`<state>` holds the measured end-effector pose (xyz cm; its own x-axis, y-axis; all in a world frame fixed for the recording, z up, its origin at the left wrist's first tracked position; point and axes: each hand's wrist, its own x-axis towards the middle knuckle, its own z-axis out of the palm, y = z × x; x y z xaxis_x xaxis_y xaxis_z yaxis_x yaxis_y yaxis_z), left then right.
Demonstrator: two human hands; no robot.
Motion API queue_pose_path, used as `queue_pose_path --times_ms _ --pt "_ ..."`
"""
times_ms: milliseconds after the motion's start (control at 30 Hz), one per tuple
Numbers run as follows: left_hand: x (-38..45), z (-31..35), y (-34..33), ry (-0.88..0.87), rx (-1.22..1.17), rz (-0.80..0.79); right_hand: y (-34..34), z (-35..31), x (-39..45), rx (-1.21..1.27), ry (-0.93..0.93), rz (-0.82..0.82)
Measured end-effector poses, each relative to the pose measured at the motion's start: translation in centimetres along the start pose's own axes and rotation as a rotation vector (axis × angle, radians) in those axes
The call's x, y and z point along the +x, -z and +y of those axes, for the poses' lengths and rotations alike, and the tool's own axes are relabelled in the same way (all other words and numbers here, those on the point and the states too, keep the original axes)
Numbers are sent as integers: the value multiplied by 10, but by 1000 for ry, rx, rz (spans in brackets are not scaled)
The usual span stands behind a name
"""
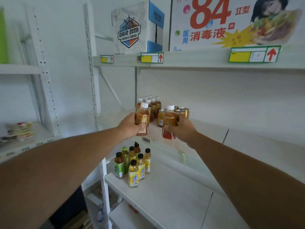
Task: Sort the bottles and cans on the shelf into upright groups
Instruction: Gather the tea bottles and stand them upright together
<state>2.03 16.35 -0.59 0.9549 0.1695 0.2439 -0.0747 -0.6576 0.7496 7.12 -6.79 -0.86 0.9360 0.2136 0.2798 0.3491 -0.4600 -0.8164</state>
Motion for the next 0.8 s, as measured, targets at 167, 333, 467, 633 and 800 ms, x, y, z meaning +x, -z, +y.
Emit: queue_pose_path --times_ms 167,333,467,633,800 --pt "14 -17 10 51 14 67 -22 2 23 42 52 -54" --pt "24 -41 20 93 -3 93 -53 0 35 75 29 -76" --pt "39 -60 31 69 -41 90 -76 -5 53 77 -1 -71" --pt "67 -86 47 51 -116 30 -106 -21 70 58 -51 -35" --pt "102 -107 54 -2 -151 7 -128 -27 96 39 -95 31"
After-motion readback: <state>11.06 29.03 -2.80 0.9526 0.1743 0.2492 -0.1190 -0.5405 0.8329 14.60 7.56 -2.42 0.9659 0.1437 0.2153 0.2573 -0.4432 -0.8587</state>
